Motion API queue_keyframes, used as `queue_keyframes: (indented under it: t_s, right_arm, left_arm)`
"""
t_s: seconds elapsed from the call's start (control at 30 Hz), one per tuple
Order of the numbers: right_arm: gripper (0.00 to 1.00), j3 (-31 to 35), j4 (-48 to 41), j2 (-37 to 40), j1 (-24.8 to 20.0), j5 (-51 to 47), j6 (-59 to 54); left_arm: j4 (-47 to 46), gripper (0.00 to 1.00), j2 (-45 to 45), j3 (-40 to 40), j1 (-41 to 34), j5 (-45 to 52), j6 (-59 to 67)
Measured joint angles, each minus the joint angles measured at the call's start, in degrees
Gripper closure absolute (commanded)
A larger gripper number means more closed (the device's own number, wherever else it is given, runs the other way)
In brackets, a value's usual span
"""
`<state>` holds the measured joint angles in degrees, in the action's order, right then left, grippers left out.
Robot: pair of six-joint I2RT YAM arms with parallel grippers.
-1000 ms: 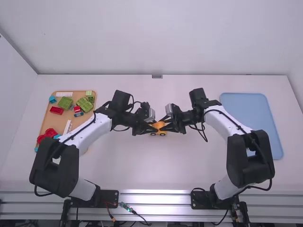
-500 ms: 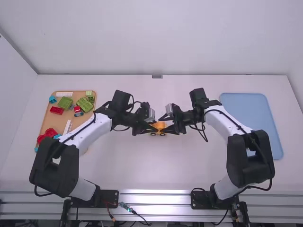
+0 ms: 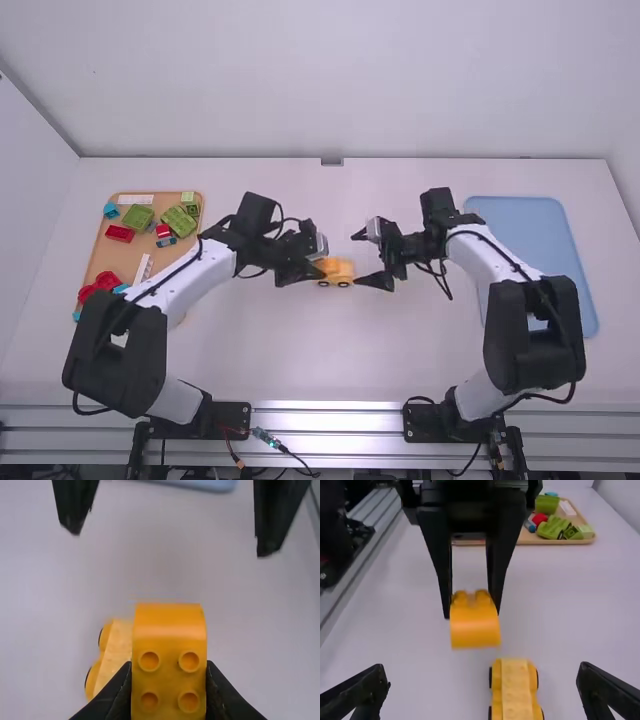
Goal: Assemble lego blocks to make yellow taxi
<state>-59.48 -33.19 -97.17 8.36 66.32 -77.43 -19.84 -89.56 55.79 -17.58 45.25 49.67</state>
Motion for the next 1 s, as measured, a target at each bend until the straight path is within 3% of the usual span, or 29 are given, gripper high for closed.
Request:
queue_keyframes:
  t_s: [0.1, 0.23, 0.43, 0.63, 1.0]
  right_arm:
    - [0.01, 5.51, 10.03, 0.0, -0.94, -0.07, 0.7]
    - [0.01, 12.5, 30.1, -0.02, -0.74, -1.81, 10.97]
    - [0.01, 21.86, 53.24, 0.0, 4.33, -9.29, 25.57]
    - [0.01, 25.35, 60.81, -1.22, 7.63, -14.08, 33.31]
    - [0.01, 17.55, 61.13, -17.81, 3.56, -4.76, 31.98]
  left_arm:
    - [-0.7, 0.98, 0.0, 0.0, 0.0, -1.4, 2.03]
    - [0.22, 0.98, 0.0, 0.0, 0.0, -3.45, 2.93]
    - [1.4, 0.98, 0.0, -0.02, 0.0, -4.68, 3.39]
    - [2.73, 0.98, 0.0, 0.0, 0.0, -5.53, 4.31]
    - [4.33, 0.98, -2.6, 0.0, 0.0, -6.12, 3.85]
